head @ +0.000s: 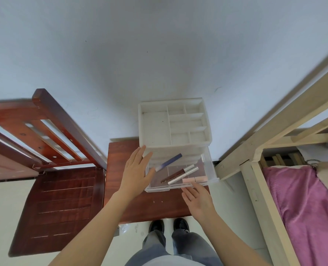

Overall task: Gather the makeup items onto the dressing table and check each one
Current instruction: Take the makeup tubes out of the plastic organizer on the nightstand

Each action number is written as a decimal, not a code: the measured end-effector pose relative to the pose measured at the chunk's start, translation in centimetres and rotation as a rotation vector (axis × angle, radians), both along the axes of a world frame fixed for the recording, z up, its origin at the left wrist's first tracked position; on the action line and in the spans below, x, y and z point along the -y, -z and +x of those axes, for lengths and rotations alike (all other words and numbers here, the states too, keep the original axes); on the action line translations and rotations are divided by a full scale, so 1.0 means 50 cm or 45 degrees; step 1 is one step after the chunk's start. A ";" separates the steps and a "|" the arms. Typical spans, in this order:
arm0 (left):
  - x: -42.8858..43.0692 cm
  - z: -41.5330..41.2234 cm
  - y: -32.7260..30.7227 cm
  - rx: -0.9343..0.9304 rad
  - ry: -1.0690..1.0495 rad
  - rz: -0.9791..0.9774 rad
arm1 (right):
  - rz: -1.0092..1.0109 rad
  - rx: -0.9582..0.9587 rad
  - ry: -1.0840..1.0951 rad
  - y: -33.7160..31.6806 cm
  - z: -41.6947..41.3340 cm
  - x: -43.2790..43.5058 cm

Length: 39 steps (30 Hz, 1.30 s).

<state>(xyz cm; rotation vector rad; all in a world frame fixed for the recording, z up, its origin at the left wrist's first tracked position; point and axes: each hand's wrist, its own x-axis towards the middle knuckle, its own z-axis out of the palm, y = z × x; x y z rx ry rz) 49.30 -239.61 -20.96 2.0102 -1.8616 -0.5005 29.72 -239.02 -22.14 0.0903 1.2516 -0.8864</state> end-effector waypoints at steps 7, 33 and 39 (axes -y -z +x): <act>-0.027 -0.017 0.016 -0.016 -0.006 -0.149 | -0.039 -0.076 -0.084 -0.004 -0.005 -0.002; 0.092 -0.109 0.026 0.162 0.353 0.631 | -0.956 -1.722 -2.512 -0.055 -0.034 0.180; 0.103 -0.097 0.028 0.148 0.307 0.637 | -1.033 -1.888 -2.725 -0.036 -0.043 0.187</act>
